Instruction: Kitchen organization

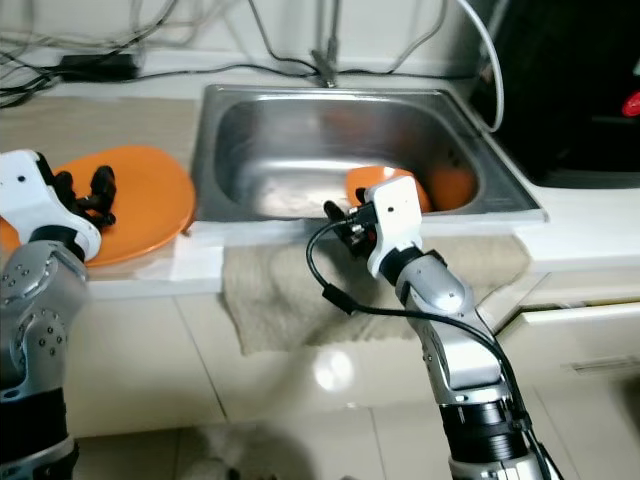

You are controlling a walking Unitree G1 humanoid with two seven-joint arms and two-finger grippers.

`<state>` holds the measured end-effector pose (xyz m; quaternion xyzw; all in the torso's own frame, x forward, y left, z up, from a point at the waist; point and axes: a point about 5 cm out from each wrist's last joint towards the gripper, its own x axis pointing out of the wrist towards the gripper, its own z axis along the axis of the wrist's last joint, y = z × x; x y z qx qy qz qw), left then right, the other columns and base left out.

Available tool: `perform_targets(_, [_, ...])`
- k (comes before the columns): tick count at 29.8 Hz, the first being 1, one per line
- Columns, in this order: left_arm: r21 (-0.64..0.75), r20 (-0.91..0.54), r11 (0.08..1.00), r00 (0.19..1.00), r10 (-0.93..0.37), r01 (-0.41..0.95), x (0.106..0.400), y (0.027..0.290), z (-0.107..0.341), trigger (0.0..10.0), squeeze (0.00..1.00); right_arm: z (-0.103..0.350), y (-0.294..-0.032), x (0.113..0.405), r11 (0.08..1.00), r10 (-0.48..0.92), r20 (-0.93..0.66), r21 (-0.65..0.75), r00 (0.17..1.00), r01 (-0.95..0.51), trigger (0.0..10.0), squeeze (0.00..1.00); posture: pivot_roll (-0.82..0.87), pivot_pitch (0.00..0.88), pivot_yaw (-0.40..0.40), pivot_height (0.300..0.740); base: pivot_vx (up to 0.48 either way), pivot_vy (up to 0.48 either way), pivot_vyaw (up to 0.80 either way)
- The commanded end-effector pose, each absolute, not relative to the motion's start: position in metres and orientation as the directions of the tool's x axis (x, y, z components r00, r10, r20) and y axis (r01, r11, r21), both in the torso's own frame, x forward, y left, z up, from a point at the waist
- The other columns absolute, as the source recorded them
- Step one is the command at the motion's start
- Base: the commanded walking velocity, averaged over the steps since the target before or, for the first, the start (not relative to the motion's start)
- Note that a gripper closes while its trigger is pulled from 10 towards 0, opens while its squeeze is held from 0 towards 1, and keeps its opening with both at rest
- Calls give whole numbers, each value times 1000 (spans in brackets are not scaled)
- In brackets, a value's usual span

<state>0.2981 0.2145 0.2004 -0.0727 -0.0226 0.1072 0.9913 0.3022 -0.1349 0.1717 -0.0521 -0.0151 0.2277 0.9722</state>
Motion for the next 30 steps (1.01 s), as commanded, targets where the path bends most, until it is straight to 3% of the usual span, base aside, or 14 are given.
perform_targets(1, [-129,59,963,968,245,-236,297,216,207,10000,0,170,-133,303,890,445,-4,-112,895,-443,10000,0,93,20,-28,740,0,0,788])
perform_targets(20, [-2,101,988,983,153,-153,303,209,212,10000,0,170,-131,303,902,421,17,-110,907,-417,10000,0,87,1,-11,740,0,0,83])
perform_targets(30, [21,93,990,986,136,-138,305,208,210,10000,0,169,-134,303,912,400,32,-116,916,-394,10000,0,85,0,-8,740,0,0,-243])
